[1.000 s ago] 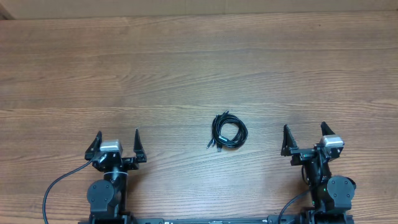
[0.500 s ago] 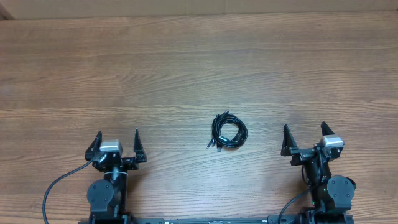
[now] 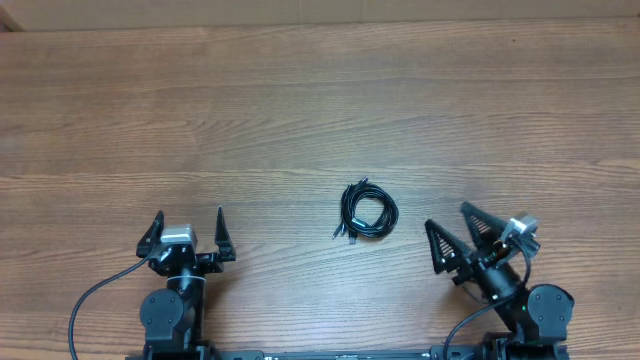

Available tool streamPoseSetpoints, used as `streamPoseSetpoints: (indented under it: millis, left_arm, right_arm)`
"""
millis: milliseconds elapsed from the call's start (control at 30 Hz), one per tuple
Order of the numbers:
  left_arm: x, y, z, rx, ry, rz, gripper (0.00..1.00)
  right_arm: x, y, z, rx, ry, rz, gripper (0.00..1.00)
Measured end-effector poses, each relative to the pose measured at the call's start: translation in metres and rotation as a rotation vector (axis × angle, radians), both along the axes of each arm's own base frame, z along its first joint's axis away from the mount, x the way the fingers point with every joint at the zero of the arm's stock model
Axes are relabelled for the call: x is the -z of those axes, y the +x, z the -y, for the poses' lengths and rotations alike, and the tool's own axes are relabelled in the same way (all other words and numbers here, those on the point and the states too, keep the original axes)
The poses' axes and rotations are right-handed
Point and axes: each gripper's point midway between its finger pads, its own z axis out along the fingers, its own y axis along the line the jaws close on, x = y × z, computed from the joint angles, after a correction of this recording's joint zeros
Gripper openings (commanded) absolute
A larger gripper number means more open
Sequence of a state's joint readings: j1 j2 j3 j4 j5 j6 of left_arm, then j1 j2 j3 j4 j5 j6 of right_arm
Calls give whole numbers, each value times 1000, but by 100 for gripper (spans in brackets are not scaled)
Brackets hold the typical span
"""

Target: Untangle cables

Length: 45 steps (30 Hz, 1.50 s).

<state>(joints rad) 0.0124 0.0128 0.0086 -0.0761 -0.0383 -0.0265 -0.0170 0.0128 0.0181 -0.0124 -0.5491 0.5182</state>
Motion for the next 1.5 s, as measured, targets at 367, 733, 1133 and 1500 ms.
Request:
streamPoseSetpoints:
  millis: [367,733,1133,1500]
  left_arm:
    - [0,0,0,0,0,0,100]
    - [0,0,0,0,0,-1,99]
    - [0,0,0,0,0,0,99]
    - [0,0,0,0,0,0,100]
  right_arm:
    - [-86,-28,-12,-80,-41,318,100]
    - [-195,-56,18,131,-297,106,100]
    - [-95,-23,8,-124,-254,-824,97]
    - [-22,17,6,-200,-186,-1210,73]
